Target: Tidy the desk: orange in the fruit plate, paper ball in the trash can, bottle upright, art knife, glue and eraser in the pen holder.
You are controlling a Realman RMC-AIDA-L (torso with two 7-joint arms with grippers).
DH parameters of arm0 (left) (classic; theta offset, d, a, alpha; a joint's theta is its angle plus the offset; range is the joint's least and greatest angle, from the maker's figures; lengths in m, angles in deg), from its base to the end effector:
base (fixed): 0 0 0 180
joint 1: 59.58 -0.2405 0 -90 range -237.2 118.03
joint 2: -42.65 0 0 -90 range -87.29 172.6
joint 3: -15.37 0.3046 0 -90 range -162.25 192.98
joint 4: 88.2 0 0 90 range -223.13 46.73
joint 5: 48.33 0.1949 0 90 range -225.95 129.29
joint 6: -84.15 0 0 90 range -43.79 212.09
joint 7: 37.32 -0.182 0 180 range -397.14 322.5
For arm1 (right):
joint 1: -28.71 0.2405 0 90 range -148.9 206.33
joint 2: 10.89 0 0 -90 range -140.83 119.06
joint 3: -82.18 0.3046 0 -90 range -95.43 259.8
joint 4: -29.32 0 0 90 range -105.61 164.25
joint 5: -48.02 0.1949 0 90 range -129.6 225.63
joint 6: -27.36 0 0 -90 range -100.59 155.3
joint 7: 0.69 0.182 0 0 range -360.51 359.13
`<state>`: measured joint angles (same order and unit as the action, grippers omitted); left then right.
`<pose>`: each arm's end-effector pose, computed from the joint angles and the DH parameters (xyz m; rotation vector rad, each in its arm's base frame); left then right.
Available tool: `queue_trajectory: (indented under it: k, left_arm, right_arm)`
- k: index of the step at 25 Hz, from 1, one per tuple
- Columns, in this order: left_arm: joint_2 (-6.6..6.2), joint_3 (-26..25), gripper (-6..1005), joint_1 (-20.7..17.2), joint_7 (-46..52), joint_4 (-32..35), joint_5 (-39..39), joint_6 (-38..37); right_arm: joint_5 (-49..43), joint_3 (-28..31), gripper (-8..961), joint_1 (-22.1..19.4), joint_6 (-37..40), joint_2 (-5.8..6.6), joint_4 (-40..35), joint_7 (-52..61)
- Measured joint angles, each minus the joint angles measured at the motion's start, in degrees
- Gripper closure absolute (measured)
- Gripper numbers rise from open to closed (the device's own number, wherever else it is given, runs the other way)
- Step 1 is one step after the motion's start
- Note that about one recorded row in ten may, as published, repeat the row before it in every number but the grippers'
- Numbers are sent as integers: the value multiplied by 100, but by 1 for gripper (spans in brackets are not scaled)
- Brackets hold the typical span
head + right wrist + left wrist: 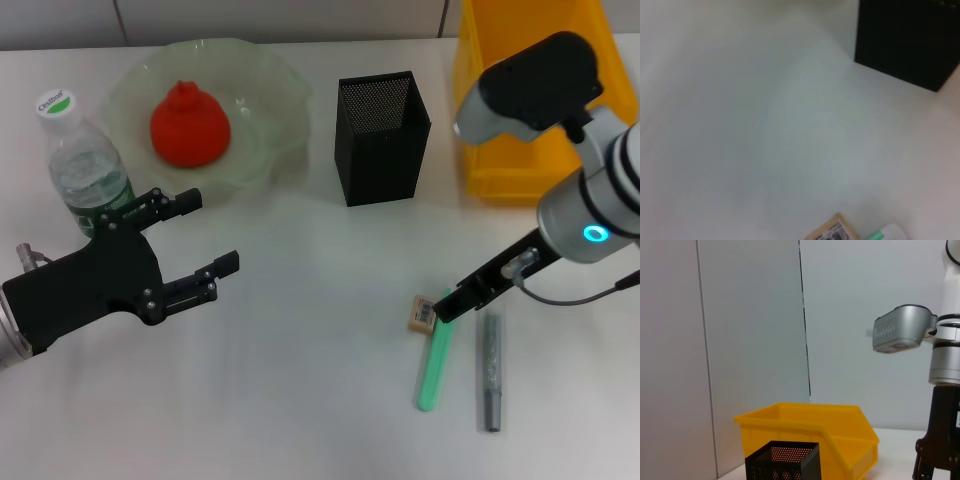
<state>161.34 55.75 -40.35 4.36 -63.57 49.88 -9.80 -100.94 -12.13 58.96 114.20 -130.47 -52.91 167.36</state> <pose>-0.3076 0.2883 -0.0576 -2.4831 -0.1913 -0.8934 0.2320 0.3372 -0.0928 -2.4774 1.1450 -0.5323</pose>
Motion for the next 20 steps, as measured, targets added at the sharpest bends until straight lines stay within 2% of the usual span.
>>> queue_trajectory:
  k: [9,20]
  left_arm:
    - [-3,5,216,9,2,-3,6,60]
    - [-3,4,216,-26,13,-2,6,74]
  right_arm:
    - [0,-408,201,270,-204,-19,360,76]
    - [-30,-633,246,402,-283,-21,622,97]
